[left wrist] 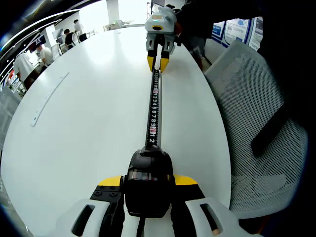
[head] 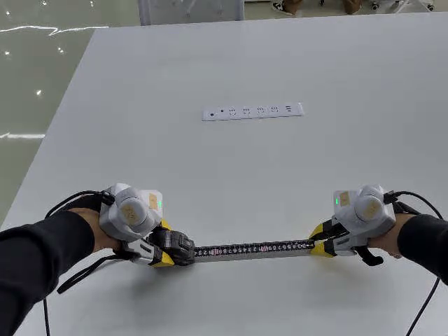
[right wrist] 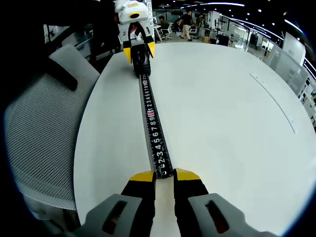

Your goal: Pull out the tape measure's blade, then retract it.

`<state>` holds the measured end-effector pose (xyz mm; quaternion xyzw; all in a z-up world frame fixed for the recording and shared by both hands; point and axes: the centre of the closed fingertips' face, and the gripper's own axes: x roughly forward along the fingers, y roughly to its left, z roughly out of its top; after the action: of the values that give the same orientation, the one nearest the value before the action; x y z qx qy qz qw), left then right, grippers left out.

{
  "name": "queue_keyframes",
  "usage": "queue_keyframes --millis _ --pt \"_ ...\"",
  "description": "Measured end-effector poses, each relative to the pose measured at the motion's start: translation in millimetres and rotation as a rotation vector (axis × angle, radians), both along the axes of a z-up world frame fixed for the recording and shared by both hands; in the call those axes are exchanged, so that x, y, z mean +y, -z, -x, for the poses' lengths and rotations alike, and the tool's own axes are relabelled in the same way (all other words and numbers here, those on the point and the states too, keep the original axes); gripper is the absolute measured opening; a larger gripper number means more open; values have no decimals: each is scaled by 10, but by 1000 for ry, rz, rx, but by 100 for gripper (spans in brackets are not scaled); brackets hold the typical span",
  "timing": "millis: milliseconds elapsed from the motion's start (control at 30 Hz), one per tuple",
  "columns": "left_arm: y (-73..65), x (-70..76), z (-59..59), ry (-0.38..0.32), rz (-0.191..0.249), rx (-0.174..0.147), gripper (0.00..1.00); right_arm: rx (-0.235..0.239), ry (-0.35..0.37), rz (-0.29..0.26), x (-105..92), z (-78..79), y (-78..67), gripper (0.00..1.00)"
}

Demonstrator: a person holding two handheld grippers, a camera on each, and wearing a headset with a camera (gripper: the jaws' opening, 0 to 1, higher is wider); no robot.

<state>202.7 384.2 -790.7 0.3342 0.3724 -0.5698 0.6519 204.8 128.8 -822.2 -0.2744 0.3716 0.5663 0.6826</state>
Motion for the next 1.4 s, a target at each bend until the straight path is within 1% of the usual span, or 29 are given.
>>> queue_keyframes --millis 433,600,633,667,700,733,867,900,933,967,1000,1067,1133,1167,1200,1233,1267,1300,1333,1367,1400 --pt "-7 -6 7 5 5 -3 32 16 8 -6 -2 6 -4 9" --pt "-2 -13 -2 16 5 -15 32 18 1 0 9 16 -2 10" --pt "-2 -13 -3 17 5 -16 33 24 -1 6 7 28 0 10" --pt "0 -15 -4 22 4 -24 33 27 -4 10 12 34 0 11" --pt "0 -18 -7 20 4 -26 33 19 -15 16 13 36 4 11" --pt "5 -24 -18 11 9 -30 33 3 -32 22 16 33 7 12" --pt "-3 -24 -36 -13 24 -32 33 3 -24 17 9 30 6 13" --pt "-7 -20 -40 -15 29 -37 33 4 -2 37 -27 22 21 13" --pt "-8 -16 -44 -32 37 -36 34 18 22 21 -8 32 25 15" --pt "-3 -3 -42 -83 45 -15 34 20 31 10 8 37 21 19" --pt "-3 21 -89 -128 54 -14 36 15 46 -10 33 41 9 22" --pt "-20 59 -151 -182 73 -32 43 3 62 -26 51 67 -17 27" --pt "-38 78 -165 -234 104 -17 55 -12 79 -42 53 68 -37 29" --pt "-45 132 -201 -289 108 -25 63 -24 98 -54 52 66 -64 32" --pt "-46 141 -194 -309 120 -15 75 -27 108 -57 41 72 -74 35" --pt "-48 176 -196 -341 127 -9 81 -36 120 -64 25 65 -85 37" --pt "-51 217 -200 -372 143 -4 84 -49 147 -80 6 46 -113 38" --pt "-60 245 -207 -394 159 -7 85 -52 164 -91 -15 42 -132 38" --pt "-85 264 -226 -426 201 -21 89 -61 185 -106 -41 40 -161 39" --pt "-93 290 -230 -450 221 -24 95 -70 204 -114 -58 38 -189 42" --pt "-97 362 -213 -482 228 -21 99 -63 238 -137 -70 53 -222 46"
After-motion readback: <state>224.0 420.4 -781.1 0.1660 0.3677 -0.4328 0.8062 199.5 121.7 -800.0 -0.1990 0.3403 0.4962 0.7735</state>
